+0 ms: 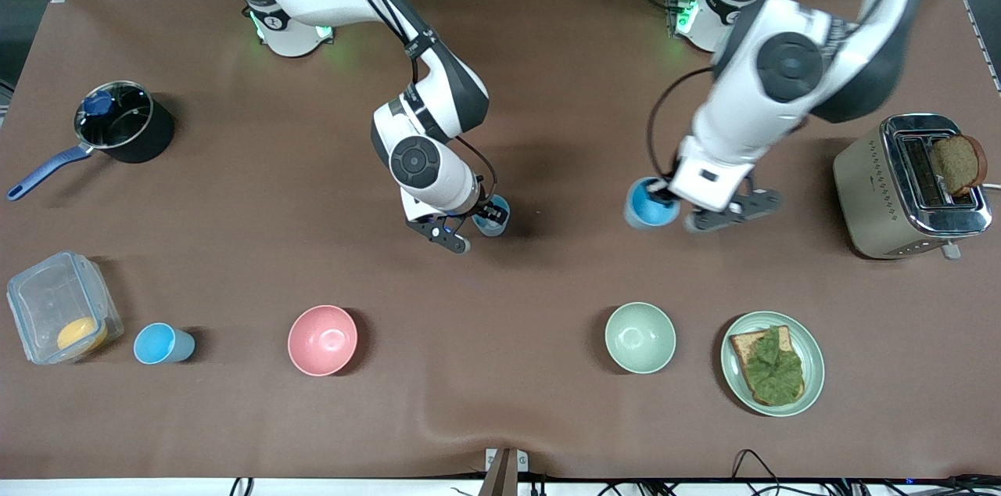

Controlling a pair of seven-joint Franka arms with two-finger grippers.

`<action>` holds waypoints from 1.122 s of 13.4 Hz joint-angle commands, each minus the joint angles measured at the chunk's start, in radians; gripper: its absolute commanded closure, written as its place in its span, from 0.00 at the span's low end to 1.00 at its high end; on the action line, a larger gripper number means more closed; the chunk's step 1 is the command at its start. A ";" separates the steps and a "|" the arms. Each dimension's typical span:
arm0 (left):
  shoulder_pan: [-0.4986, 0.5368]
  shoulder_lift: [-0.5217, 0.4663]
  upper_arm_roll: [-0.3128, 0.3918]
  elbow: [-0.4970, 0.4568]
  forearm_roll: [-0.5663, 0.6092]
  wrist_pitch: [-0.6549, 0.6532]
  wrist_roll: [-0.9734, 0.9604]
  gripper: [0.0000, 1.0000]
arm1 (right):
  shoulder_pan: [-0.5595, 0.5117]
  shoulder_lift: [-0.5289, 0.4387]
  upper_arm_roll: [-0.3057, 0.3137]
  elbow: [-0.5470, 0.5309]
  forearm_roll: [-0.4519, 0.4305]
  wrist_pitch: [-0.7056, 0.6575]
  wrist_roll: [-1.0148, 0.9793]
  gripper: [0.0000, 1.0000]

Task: Stack blue cups with both arms
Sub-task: 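Open the right gripper and withdraw while the left gripper carries its cup over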

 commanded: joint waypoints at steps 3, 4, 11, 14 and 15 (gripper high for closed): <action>-0.150 0.072 0.003 0.042 0.021 0.074 -0.202 1.00 | -0.162 -0.069 -0.007 0.115 -0.021 -0.272 -0.162 0.00; -0.169 0.092 0.003 0.042 0.023 0.103 -0.242 1.00 | -0.204 -0.095 -0.007 0.112 -0.038 -0.318 -0.233 0.00; -0.376 0.403 0.015 0.298 0.234 0.149 -0.590 1.00 | -0.435 -0.202 -0.006 0.095 -0.205 -0.489 -0.556 0.00; -0.405 0.439 0.021 0.307 0.250 0.162 -0.600 1.00 | -0.564 -0.316 -0.003 0.009 -0.266 -0.483 -0.832 0.00; -0.408 0.455 0.023 0.312 0.251 0.163 -0.600 1.00 | -0.596 -0.345 -0.003 -0.008 -0.279 -0.481 -0.883 0.00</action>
